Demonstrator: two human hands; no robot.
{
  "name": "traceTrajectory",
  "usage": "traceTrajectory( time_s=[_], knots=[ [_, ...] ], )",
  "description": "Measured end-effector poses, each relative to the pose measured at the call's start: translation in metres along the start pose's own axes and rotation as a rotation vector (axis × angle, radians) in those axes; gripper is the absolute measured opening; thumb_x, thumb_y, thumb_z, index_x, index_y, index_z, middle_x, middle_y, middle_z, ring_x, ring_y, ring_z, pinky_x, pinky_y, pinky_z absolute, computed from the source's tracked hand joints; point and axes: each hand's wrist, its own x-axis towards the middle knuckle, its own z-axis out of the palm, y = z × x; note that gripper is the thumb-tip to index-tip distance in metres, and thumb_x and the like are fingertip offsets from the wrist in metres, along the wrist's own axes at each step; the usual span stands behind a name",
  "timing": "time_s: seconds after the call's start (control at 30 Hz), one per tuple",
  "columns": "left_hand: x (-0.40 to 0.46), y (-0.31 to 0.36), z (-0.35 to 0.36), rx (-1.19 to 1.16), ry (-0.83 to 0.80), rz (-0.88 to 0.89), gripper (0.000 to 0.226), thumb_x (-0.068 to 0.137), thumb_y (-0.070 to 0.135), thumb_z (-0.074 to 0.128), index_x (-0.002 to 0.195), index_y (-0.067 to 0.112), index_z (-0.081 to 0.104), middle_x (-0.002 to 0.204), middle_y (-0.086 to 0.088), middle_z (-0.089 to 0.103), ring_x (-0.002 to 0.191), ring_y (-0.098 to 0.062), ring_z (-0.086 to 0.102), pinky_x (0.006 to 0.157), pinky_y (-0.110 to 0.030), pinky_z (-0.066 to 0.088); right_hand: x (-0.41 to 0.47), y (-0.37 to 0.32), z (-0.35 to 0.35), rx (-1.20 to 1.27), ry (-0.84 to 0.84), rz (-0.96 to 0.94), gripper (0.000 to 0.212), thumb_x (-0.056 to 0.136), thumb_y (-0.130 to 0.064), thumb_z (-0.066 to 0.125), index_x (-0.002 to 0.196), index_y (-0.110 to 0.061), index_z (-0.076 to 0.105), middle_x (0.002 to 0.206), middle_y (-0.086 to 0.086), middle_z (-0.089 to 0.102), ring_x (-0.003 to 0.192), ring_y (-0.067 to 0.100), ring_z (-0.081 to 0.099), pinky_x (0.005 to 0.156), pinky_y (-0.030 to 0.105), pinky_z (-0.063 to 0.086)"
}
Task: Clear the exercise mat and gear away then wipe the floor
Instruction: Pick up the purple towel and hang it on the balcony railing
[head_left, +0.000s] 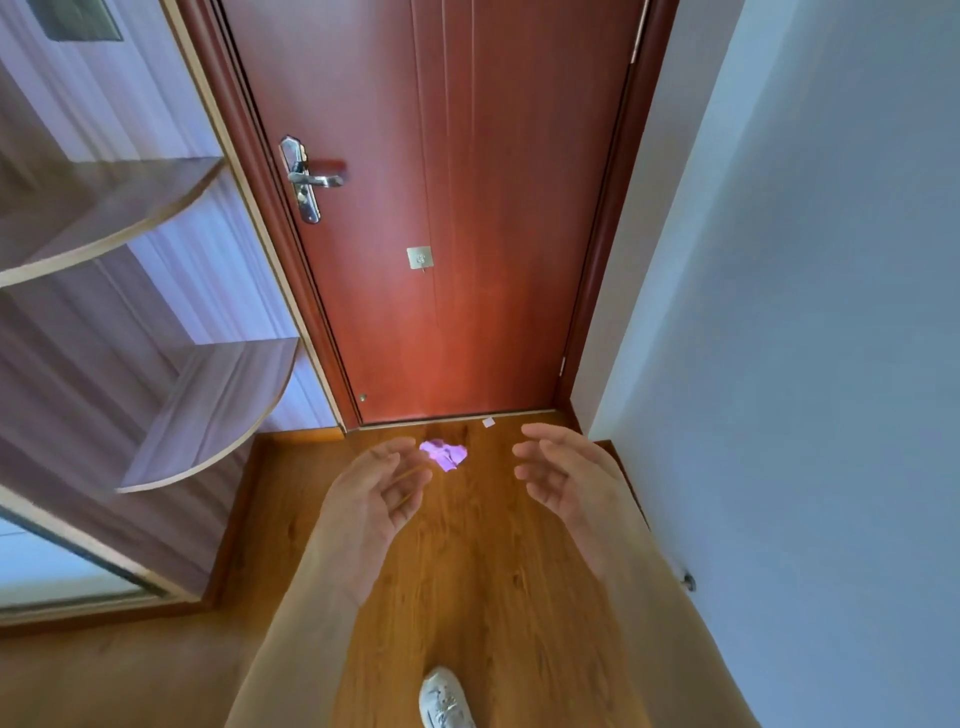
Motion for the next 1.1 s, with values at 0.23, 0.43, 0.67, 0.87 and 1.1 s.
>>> traceTrajectory(
  time_s=[0.23, 0.43, 0.67, 0.87, 1.1],
  knots=[
    [0.122, 0.055, 0.01, -0.012, -0.062, 0.042, 0.019, 0.092, 0.014, 0.046, 0.099, 0.01, 0.063, 0.087, -0.003, 0.069, 0.081, -0.015, 0.065, 0.074, -0.028, 0.046, 0.115, -0.027, 0.022, 0.068, 0.049, -0.038, 0.023, 0.095, -0.008, 0.047, 0.099, -0.011, 0.069, 0.087, 0.007, 0.071, 0.076, 0.016, 0.066, 0.067, 0.023, 0.053],
    [0.19, 0.068, 0.005, -0.014, -0.024, -0.02, 0.018, 0.091, 0.014, 0.049, 0.102, 0.008, 0.061, 0.086, -0.006, 0.067, 0.078, -0.015, 0.067, 0.068, -0.026, 0.055, 0.181, -0.021, 0.024, 0.106, 0.119, 0.028, 0.022, 0.095, -0.007, 0.048, 0.095, -0.009, 0.07, 0.085, 0.007, 0.071, 0.074, 0.017, 0.067, 0.068, 0.024, 0.054],
    [0.277, 0.076, 0.02, 0.008, 0.038, -0.057, 0.017, 0.092, 0.013, 0.047, 0.101, 0.008, 0.061, 0.089, -0.007, 0.066, 0.083, -0.018, 0.064, 0.075, -0.031, 0.048, 0.283, -0.032, 0.021, 0.115, 0.088, 0.048, 0.023, 0.095, -0.006, 0.045, 0.098, -0.01, 0.068, 0.084, 0.005, 0.072, 0.073, 0.016, 0.067, 0.066, 0.023, 0.053],
    [0.361, 0.098, 0.054, -0.009, 0.103, 0.01, 0.017, 0.092, 0.009, 0.045, 0.095, 0.008, 0.062, 0.088, -0.006, 0.067, 0.085, -0.02, 0.061, 0.078, -0.031, 0.046, 0.393, -0.058, 0.019, 0.098, 0.039, 0.102, 0.024, 0.095, -0.005, 0.045, 0.098, -0.011, 0.068, 0.082, 0.002, 0.072, 0.072, 0.014, 0.066, 0.066, 0.022, 0.051],
    [0.444, 0.106, 0.091, -0.018, 0.21, 0.126, 0.023, 0.093, 0.003, 0.041, 0.086, 0.01, 0.062, 0.076, -0.001, 0.066, 0.081, -0.02, 0.06, 0.079, -0.034, 0.043, 0.5, -0.065, 0.012, 0.034, 0.001, 0.188, 0.025, 0.095, -0.005, 0.044, 0.099, -0.01, 0.068, 0.083, 0.003, 0.071, 0.073, 0.014, 0.066, 0.069, 0.023, 0.05]
  ],
)
